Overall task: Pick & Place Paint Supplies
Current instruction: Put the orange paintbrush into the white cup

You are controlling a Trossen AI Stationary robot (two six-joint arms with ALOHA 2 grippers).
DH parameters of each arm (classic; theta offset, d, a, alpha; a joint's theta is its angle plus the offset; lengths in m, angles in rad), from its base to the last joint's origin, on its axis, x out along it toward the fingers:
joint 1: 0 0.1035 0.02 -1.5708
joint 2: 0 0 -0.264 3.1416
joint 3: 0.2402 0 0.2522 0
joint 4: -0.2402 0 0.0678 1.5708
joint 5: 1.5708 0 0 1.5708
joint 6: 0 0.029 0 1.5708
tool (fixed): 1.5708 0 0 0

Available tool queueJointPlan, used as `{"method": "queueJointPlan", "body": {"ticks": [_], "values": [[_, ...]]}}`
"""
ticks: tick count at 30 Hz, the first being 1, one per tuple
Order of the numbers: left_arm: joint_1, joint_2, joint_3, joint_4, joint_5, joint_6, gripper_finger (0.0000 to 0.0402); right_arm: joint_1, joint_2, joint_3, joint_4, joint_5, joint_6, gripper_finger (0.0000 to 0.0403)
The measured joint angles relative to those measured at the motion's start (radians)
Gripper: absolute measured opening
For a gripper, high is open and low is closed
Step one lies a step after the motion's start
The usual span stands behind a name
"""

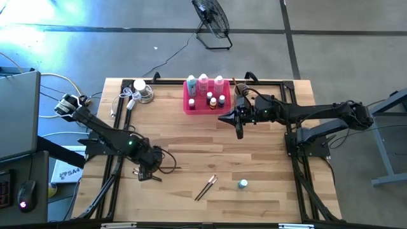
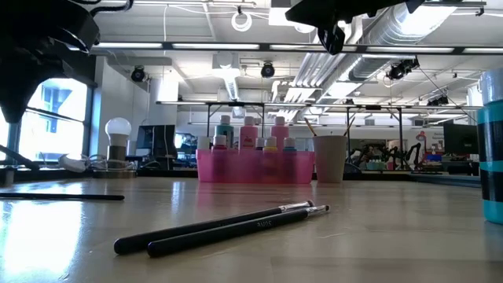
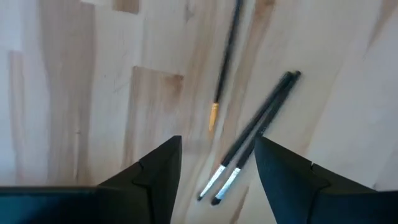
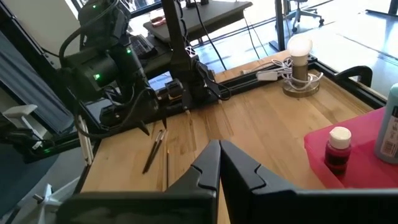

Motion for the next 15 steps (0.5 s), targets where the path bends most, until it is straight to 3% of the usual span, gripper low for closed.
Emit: {"method": "queueJointPlan", "body": {"ticks": [9, 15], "values": [[-0.098, -0.001, -0.009, -0.041, -0.042, 0.0, 0.0198, 0.0, 0.0, 0.0, 0.001, 0.0, 0.0, 0.0002], [-0.122, -0.002, -0.14, 0.044, 0.006, -0.019, 0.0198, 0.0, 0.0, 0.0, 0.004, 0.015, 0.005, 0.0002]]}}
